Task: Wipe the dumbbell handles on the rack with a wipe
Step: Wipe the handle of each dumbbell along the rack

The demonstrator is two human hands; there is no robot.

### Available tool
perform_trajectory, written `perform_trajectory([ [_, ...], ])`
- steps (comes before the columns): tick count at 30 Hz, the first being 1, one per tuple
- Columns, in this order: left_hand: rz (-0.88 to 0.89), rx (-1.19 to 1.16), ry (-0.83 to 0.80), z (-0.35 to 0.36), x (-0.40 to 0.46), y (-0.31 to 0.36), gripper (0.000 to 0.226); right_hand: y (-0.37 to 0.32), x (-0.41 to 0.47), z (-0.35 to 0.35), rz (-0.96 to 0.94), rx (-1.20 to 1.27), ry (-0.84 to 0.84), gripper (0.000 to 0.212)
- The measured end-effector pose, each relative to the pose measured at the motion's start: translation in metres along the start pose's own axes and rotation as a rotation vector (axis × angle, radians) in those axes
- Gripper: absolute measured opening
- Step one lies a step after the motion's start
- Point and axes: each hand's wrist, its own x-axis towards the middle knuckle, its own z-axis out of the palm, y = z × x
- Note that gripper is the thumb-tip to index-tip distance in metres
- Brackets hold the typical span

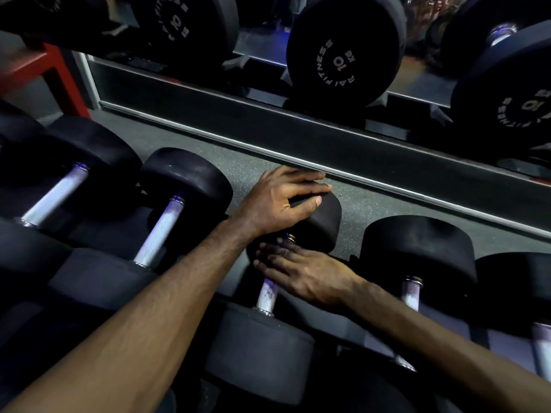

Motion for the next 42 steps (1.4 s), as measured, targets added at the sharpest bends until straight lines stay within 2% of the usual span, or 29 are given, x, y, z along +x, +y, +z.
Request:
perform_trajectory([
  [4, -0.004, -0.006, -0.022, -0.001, -0.001, 0.0, 0.039, -0.016, 0.003, -0.001, -0.133, 0.071, -0.028, 0.047],
  [10, 0.016, -0.002, -0.011, 0.001, 0.001, -0.001, 0.039, 0.01, -0.012, -0.022, 0.085, 0.228, 0.033, 0.046],
  [15, 0.054, -0.027, 0.006, 0.007, 0.004, -0.011, 0.036, 0.012, -0.053, -0.047, 0.635, 0.698, 0.203, 0.052],
  [18, 0.065, -0.024, -0.005, 0.006, 0.002, -0.012, 0.037, -0.003, -0.064, -0.044, 0.823, 0.823, 0.256, 0.047],
  [21, 0.034, 0.016, -0.035, 0.001, 0.0, -0.005, 0.039, -0.007, -0.062, -0.03, 0.973, 0.914, 0.228, 0.041],
  [24, -0.006, 0.037, -0.12, -0.008, 0.001, 0.004, 0.042, -0.012, -0.047, -0.027, 1.077, 0.916, 0.206, 0.039],
  [29, -0.104, 0.043, -0.386, -0.04, 0.008, 0.02, 0.053, -0.018, -0.028, -0.049, 1.295, 1.056, 0.24, 0.04],
  [34, -0.226, 0.094, -0.55, -0.123, -0.001, 0.015, 0.059, -0.018, -0.009, -0.094, 1.431, 1.159, 0.229, 0.036],
  [38, -0.433, 0.133, -0.675, -0.204, -0.003, 0.001, 0.062, -0.018, 0.028, -0.13, 1.462, 1.234, 0.146, 0.034],
  [42, -0.392, 0.192, -0.721, -0.25, -0.005, -0.05, 0.063, -0.025, 0.092, -0.142, 1.555, 1.277, 0.132, 0.037],
])
